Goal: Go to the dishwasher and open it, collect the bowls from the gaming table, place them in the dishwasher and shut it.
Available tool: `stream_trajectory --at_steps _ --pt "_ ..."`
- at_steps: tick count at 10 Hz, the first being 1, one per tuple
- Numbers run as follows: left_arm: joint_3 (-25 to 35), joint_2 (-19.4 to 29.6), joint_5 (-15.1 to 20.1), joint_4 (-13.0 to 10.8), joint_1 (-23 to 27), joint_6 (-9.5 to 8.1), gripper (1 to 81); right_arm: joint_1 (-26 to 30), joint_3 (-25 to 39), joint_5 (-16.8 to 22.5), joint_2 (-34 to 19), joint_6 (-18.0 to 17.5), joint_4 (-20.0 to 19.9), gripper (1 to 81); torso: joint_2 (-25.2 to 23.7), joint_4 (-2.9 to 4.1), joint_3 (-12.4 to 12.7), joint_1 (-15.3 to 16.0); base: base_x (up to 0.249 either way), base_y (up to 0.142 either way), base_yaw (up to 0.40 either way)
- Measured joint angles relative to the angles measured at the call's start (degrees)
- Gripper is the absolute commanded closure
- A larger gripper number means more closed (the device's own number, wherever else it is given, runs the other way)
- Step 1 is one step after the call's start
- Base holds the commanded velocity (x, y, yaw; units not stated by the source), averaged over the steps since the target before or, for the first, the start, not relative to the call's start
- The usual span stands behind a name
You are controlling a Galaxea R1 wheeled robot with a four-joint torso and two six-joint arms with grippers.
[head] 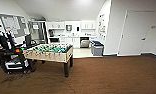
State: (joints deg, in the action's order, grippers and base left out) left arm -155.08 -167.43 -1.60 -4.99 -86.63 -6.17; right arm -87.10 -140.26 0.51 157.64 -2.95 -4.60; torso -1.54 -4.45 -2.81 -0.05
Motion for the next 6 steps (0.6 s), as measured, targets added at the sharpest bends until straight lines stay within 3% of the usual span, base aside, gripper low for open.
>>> stream_trajectory --at_steps 6 --pt "-0.02 -0.07 -0.29 0.0 0.5 0.0 81.1 0.44 -0.04 -0.3 0.16 0.0 0.16 81.1 0.0 0.0 0.0 0.06 0.125 0.0 0.0"
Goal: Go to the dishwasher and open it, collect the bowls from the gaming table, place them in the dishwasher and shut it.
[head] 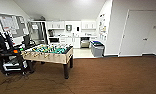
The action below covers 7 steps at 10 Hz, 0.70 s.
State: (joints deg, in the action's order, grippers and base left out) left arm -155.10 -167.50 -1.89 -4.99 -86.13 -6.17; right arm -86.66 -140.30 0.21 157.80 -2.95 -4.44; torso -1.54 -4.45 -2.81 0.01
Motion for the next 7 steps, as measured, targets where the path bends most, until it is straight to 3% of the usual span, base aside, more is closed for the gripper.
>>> stream_trajectory --at_steps 7 --pt "0.0 -0.11 0.02 -0.02 -0.15 0.0 81.1 0.0 -0.11 -0.02 0.01 0.0 0.0 81.1 0.0 0.0 0.02 0.0 0.156 0.0 0.0"
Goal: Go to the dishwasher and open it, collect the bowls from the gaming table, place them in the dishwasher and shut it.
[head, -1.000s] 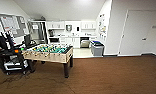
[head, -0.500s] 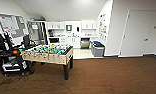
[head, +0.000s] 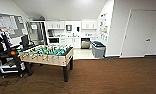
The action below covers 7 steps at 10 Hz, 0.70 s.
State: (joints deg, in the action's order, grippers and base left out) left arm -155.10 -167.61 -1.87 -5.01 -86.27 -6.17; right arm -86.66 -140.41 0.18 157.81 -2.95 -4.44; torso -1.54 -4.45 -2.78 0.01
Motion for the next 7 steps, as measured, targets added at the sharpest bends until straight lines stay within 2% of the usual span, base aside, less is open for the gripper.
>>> stream_trajectory --at_steps 7 --pt "-0.11 -0.17 0.0 -0.05 0.02 0.0 81.1 0.0 -0.11 0.09 0.51 0.0 0.28 81.1 0.02 0.0 0.0 0.0 0.171 0.0 0.0"
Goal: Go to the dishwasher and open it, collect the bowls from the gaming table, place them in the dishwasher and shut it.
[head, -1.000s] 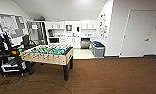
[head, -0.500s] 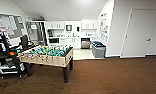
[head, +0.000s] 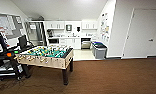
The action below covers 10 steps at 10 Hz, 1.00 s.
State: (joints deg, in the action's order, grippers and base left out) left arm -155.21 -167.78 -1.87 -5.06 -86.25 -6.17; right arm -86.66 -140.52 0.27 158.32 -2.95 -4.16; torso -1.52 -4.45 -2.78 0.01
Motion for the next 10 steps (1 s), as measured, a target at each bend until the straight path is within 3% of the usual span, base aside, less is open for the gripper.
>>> stream_trajectory --at_steps 10 --pt "-0.09 -0.41 0.02 -0.09 -0.09 0.0 81.1 -0.18 -0.18 0.0 -0.1 0.0 0.28 81.1 0.02 0.0 -0.02 0.0 0.178 -0.07 0.0"
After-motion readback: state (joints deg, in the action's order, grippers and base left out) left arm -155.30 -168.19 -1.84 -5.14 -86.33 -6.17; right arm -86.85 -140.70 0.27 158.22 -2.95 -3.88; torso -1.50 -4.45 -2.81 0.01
